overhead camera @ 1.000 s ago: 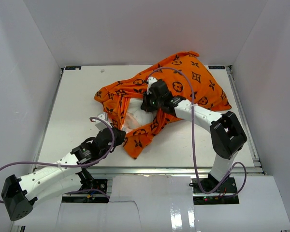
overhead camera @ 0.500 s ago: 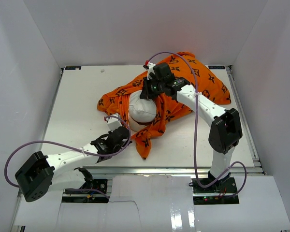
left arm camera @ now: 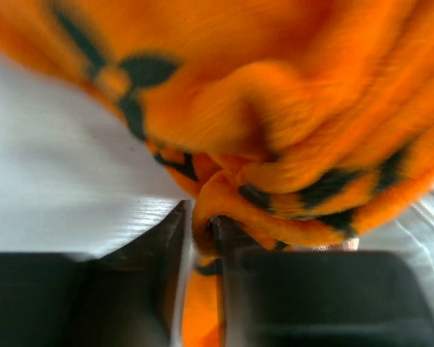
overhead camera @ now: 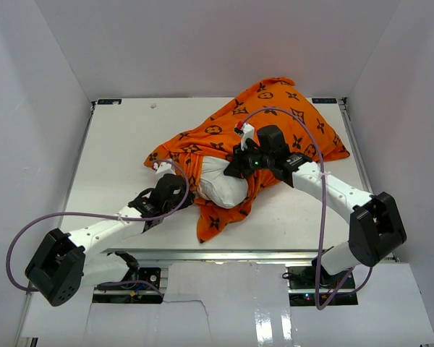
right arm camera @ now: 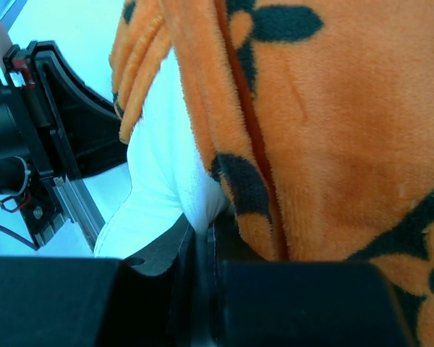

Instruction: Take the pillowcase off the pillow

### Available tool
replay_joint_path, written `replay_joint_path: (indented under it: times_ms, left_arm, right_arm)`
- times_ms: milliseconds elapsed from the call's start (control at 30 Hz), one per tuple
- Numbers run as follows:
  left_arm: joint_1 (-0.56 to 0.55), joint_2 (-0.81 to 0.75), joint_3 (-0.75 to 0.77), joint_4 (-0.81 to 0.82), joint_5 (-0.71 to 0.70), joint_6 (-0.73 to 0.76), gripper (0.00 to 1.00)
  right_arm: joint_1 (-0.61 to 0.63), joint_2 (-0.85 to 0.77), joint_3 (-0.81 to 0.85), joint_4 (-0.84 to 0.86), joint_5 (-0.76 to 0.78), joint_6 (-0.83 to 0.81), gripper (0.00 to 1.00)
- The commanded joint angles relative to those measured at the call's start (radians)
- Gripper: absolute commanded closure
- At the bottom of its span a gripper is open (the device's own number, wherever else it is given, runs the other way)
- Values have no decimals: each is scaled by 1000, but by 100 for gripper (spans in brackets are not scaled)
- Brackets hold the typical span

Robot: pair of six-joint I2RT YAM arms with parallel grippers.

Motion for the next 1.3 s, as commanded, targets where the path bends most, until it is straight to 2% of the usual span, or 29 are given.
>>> replay_joint_path:
  times_ms: [0,67,100,333,600,700,733,833,867,900,1100,1267]
  left_arm:
    - [11,5,66,-15,140,125,51]
    - [10,4,97,-29,186,148,31]
    - [10,-2,106,-49,209,162,30]
    - [8,-77,153,-103,240,185,21]
    - [10,24,251,-183,146,173,22]
    - [10,44,258,-177,88,147,35]
    - [10,47,261,-177,74,145,54]
    - [10,38,262,-203,-8,128,77]
    - [10,26,264,-218,-28,125,95]
    - [10,19,265,-230,-74,115,100]
    - [40,-28,278,-321,-200,84,100]
    - [138,-22,293,-328,-182,113,100]
  right_arm:
    - [-15,-51,-9,65,-42,-63,92]
    - [-15,-71,-15,71,-43,-54,92]
    - [-15,-79,-20,77,-45,-43,92]
    - [-6,-110,-3,61,-42,-31,92]
    - [6,-128,-46,93,-56,-17,92]
    - [8,-140,-55,84,-57,-23,92]
    - [8,-154,-60,81,-56,-24,92]
    - [8,-194,-69,70,-48,-32,92]
    - [8,-203,-73,64,-42,-37,92]
    - [6,-212,-75,61,-28,-43,92]
    - [-9,-268,-106,36,15,-47,92]
    - [-25,-314,-130,22,15,-54,92]
